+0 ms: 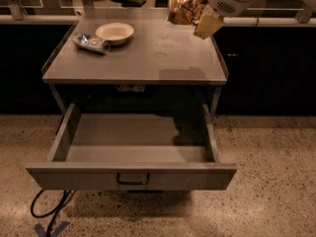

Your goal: Place orange can into top drawer

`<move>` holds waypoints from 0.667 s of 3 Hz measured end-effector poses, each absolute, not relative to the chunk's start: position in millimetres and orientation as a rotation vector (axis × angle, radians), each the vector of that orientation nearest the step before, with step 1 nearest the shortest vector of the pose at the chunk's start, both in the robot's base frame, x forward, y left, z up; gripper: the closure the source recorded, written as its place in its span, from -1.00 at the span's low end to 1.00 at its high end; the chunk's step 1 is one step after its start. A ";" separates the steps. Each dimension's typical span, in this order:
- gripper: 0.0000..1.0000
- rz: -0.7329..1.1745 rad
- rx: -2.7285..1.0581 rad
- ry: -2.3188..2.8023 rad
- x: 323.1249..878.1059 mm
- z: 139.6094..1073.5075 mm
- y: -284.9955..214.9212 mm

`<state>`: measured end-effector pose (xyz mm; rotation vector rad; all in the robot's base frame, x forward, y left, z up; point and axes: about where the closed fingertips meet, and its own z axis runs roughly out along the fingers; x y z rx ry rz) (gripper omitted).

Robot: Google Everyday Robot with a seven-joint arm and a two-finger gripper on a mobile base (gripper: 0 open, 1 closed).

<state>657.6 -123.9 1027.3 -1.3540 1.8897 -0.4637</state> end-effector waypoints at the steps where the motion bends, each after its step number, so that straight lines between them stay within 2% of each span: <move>1: 1.00 -0.460 -1.358 1.898 659.9 1021.9 -125.0; 2: 1.00 -0.399 -1.410 2.002 658.0 964.1 -131.1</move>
Offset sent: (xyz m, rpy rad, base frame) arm -0.0035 -0.0173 -0.1461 -0.0195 0.3046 -0.0260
